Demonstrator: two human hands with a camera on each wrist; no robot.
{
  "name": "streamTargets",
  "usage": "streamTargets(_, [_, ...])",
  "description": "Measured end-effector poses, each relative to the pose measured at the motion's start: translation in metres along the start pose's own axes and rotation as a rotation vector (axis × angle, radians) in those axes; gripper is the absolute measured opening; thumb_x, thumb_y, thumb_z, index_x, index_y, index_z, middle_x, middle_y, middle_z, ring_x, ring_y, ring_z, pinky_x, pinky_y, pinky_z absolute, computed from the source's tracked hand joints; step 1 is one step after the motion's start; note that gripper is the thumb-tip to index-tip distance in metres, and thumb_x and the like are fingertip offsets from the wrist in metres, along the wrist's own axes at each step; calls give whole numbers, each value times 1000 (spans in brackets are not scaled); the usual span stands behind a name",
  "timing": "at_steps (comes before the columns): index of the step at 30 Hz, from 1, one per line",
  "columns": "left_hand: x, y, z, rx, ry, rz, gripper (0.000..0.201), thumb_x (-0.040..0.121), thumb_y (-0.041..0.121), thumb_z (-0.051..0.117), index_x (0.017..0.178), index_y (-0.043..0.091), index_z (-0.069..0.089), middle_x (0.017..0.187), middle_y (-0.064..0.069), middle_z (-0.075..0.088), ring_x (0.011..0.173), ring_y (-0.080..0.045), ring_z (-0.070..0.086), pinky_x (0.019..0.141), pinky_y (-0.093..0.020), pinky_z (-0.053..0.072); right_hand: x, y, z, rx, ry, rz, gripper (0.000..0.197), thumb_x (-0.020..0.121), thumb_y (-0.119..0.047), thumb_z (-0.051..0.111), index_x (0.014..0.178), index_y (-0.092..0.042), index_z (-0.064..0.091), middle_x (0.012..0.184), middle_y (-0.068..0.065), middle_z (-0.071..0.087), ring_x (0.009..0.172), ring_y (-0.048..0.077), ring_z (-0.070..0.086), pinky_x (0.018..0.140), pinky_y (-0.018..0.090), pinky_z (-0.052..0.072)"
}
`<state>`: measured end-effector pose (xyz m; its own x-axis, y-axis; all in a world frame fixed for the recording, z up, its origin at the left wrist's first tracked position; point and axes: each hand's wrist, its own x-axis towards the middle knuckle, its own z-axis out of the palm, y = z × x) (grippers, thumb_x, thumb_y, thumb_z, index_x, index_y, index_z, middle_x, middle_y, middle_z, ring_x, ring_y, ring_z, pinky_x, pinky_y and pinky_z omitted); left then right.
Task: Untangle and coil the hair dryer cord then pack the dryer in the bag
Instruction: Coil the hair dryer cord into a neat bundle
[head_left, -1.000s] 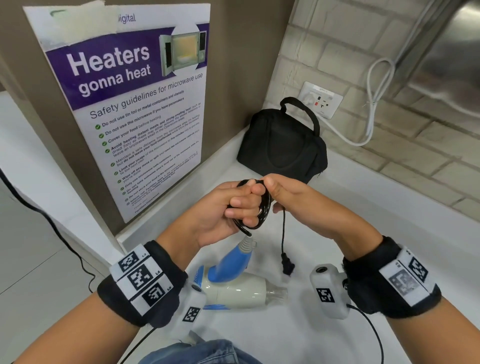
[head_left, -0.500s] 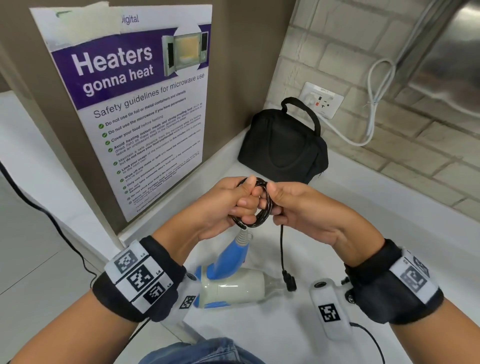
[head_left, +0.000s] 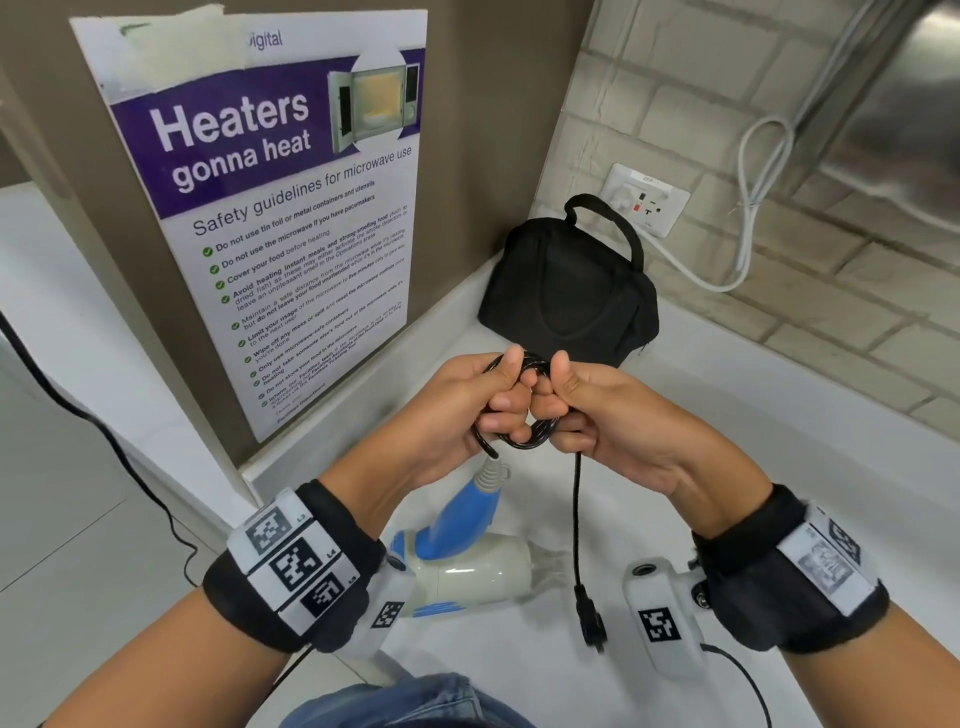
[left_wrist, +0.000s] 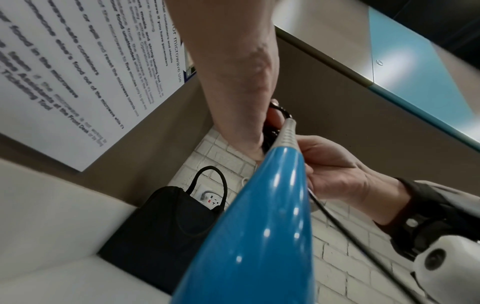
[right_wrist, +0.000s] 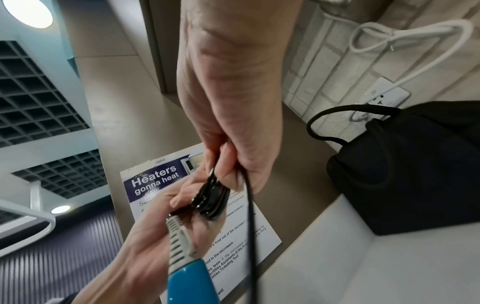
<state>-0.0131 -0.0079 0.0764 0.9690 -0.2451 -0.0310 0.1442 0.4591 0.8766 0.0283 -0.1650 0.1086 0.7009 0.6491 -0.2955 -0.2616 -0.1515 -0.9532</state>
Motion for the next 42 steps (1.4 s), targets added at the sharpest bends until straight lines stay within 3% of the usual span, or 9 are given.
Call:
streamTargets(8, [-4,-19,1,464,181,249,31,101,27,29,121,12,46,65,8,42,58,-5,44,73,-24,50,3,5,6,60,109,-35,37,98,-37,36,68,-18,46,59,-7,36,49,3,27,46,15,28])
streamTargets(11, [-5,-20,4,730,244,340,23,101,26,29,113,18,48,70,9,46,66,-1,48,70,-16,45,4,3,7,56,140,-57,35,99,-36,35,71,-17,45,59,-9,36,50,4,27,48,16,28])
streamTargets(17, [-1,-13,5,1021,254,289,14,100,31,28,95,22,37,74,7,51,67,-4,51,59,-12,40,6,2,8,57,178,-95,35,100,-36,33,72,-17,42,59,-8,35,50,5,26,47,16,29])
streamTargets(24, [-1,-12,10,1135,365,261,17,100,25,31,87,14,34,67,4,38,54,-8,35,52,-13,37,10,-2,10,54,168,-106,35,100,-37,35,75,-15,46,58,-9,35,52,5,24,46,16,27])
streamTargets(27, [0,-12,13,1164,365,206,16,100,26,29,90,14,34,75,-2,49,60,-10,45,51,-19,36,10,0,10,76,182,-114,35,100,-36,34,76,-14,47,58,-8,35,51,5,26,46,16,28])
streamTargets(31, [5,-11,12,1188,313,86,18,100,28,29,93,13,34,84,-11,68,68,-19,63,61,-34,51,10,3,8,87,213,-116,36,101,-37,33,75,-15,46,57,-9,36,53,6,22,45,15,28])
streamTargets(34, [4,-9,11,1215,290,65,21,100,31,28,92,13,36,77,-8,68,54,-10,57,48,-20,46,9,2,5,81,181,-110,37,101,-37,33,73,-16,45,58,-9,35,55,7,20,47,16,27])
streamTargets(38, [3,-8,11,1232,321,62,31,100,34,25,98,7,40,78,-14,66,57,-21,62,60,-38,54,7,2,-1,-229,169,-185,40,101,-35,29,81,-16,58,67,-6,48,54,5,32,52,17,32])
streamTargets(42, [0,-13,9,1201,356,89,28,100,33,25,91,10,37,76,-16,62,55,-22,56,58,-41,50,5,11,-11,-679,284,-226,31,102,-23,33,93,-25,63,92,-7,57,79,5,50,73,20,42])
